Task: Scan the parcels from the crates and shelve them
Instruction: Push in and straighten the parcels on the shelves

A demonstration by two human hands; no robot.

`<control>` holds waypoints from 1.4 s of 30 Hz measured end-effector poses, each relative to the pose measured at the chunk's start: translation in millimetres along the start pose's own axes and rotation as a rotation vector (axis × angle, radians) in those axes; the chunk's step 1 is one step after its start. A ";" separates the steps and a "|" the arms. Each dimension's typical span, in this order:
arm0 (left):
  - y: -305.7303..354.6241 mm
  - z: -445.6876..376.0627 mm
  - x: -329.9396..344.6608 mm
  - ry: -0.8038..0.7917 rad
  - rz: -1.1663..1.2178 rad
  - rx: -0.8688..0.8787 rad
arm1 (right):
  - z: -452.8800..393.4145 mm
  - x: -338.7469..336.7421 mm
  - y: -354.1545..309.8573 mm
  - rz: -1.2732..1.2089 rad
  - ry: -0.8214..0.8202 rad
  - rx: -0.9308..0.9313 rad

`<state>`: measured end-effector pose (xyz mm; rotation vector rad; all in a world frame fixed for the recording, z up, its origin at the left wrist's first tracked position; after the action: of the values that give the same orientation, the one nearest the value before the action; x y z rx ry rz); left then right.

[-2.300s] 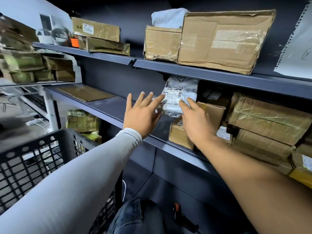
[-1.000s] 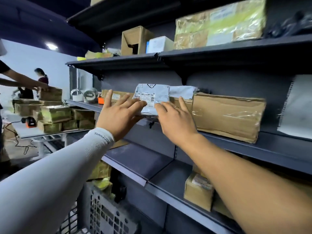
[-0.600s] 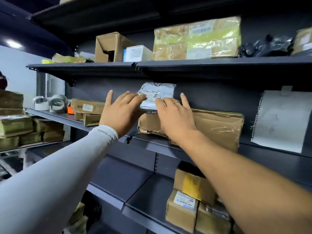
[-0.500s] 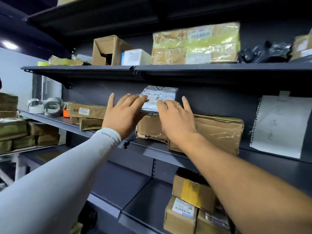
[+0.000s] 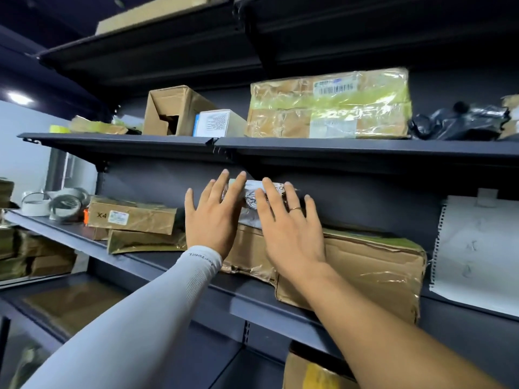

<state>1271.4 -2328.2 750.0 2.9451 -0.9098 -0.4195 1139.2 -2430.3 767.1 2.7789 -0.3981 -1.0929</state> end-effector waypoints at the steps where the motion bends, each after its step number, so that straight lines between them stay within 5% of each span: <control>1: 1.6 0.1 4.6 0.003 0.018 -0.028 | -2.1 5.6 2.1 0.029 -0.005 0.002; 7: 9.0 4.9 27.1 -0.021 0.136 -0.141 | -12.5 28.0 4.0 0.091 -0.053 0.032; 13: 7.7 9.3 45.0 -0.231 0.155 -0.031 | -25.6 29.5 3.9 0.158 -0.129 0.109; 25: 14.8 6.7 60.2 -0.410 0.145 0.051 | -35.0 29.3 3.3 0.256 -0.243 0.178; 34: 17.5 14.4 36.2 -0.504 -0.036 0.152 | -35.3 27.0 -2.4 0.276 -0.271 0.246; 42: -3.2 48.5 -10.5 -0.516 -0.134 0.229 | -4.9 12.3 -23.2 0.157 -0.222 0.114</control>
<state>1252.0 -2317.3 705.5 3.1727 -0.8406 -1.1991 1155.7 -2411.6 757.8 2.6712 -0.7123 -1.3828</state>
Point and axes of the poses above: each hand's wrist, its own z-axis away from the middle knuckle, its own x-axis out of the palm, y = z × x, the point moved 2 cm from there along -z, towards the middle knuckle, and after that the axes turned 15 degrees about -z, right-handed, at the moved point
